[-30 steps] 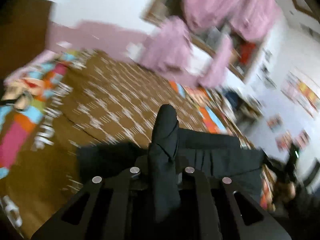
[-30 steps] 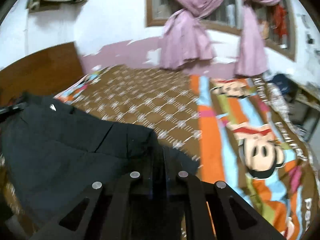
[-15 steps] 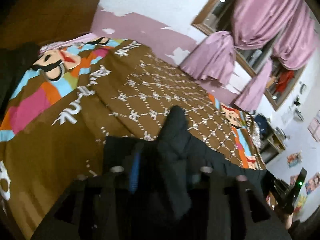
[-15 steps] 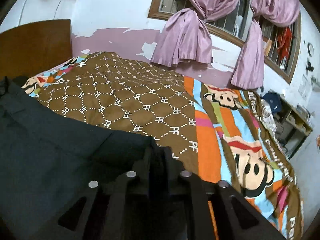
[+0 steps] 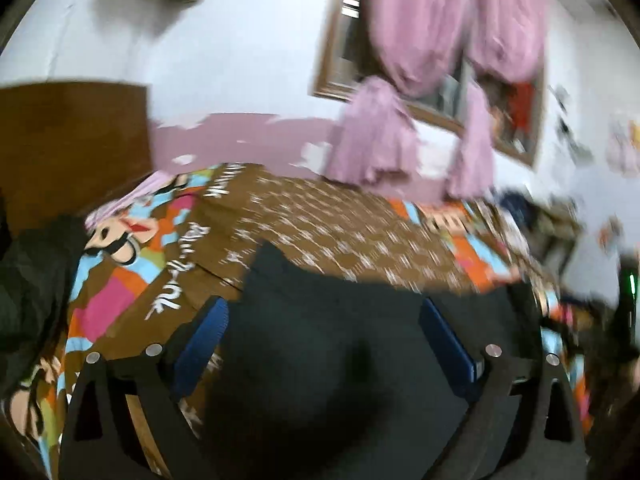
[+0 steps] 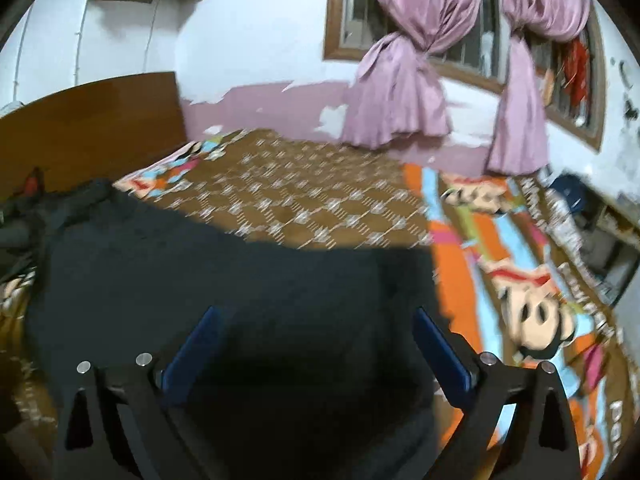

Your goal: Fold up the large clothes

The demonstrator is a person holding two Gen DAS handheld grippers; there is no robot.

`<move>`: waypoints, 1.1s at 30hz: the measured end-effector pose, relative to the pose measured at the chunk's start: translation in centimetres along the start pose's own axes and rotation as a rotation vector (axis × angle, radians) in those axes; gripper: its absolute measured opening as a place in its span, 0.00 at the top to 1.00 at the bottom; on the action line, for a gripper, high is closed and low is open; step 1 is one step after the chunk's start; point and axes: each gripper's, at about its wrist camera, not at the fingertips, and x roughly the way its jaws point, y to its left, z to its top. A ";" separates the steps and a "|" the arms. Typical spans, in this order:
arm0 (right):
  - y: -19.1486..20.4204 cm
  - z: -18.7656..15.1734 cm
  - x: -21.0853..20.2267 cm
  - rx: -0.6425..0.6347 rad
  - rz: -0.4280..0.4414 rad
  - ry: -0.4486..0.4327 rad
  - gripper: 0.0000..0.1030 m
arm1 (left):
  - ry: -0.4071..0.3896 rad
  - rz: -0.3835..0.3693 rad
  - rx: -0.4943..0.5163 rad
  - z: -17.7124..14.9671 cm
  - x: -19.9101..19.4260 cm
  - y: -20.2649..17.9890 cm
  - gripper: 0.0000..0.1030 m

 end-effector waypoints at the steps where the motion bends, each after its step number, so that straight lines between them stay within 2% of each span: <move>1: 0.5 -0.3 0.2 0.001 0.023 0.019 0.05 | 0.016 -0.012 0.021 -0.6 0.1 -0.8 0.09; 5: 2.4 -1.7 2.3 0.012 0.098 0.117 0.05 | 0.163 -0.068 0.044 -3.7 3.0 -3.6 0.09; 7: 2.4 -2.6 3.6 0.024 0.102 0.157 0.05 | 0.206 -0.048 0.052 -4.6 4.6 -4.2 0.09; 9: 2.1 -3.3 5.1 0.045 0.105 0.175 0.00 | 0.235 0.000 0.089 -5.2 6.6 -4.5 0.09; 12: 2.0 -2.8 7.2 0.008 0.088 0.135 0.00 | 0.230 0.036 0.113 -5.0 8.8 -4.5 0.02; 17: 1.5 -1.4 10.2 0.005 0.017 0.095 0.00 | 0.202 0.065 0.140 -3.7 12.3 -3.7 0.01; 20: 0.3 -0.9 12.0 0.020 -0.049 0.082 0.00 | 0.207 0.083 0.084 -3.0 14.3 -2.6 0.01; 23: -1.0 -0.4 13.8 0.026 -0.111 0.086 0.00 | 0.233 0.063 0.051 -2.9 15.3 -1.5 0.01; 29: -2.2 -0.9 15.8 0.064 -0.058 0.106 0.00 | 0.275 0.009 0.010 -2.7 16.5 -0.3 0.01; 33: -2.7 -1.2 16.3 0.091 -0.033 0.119 0.00 | 0.263 0.004 0.019 -2.7 17.1 -0.8 0.01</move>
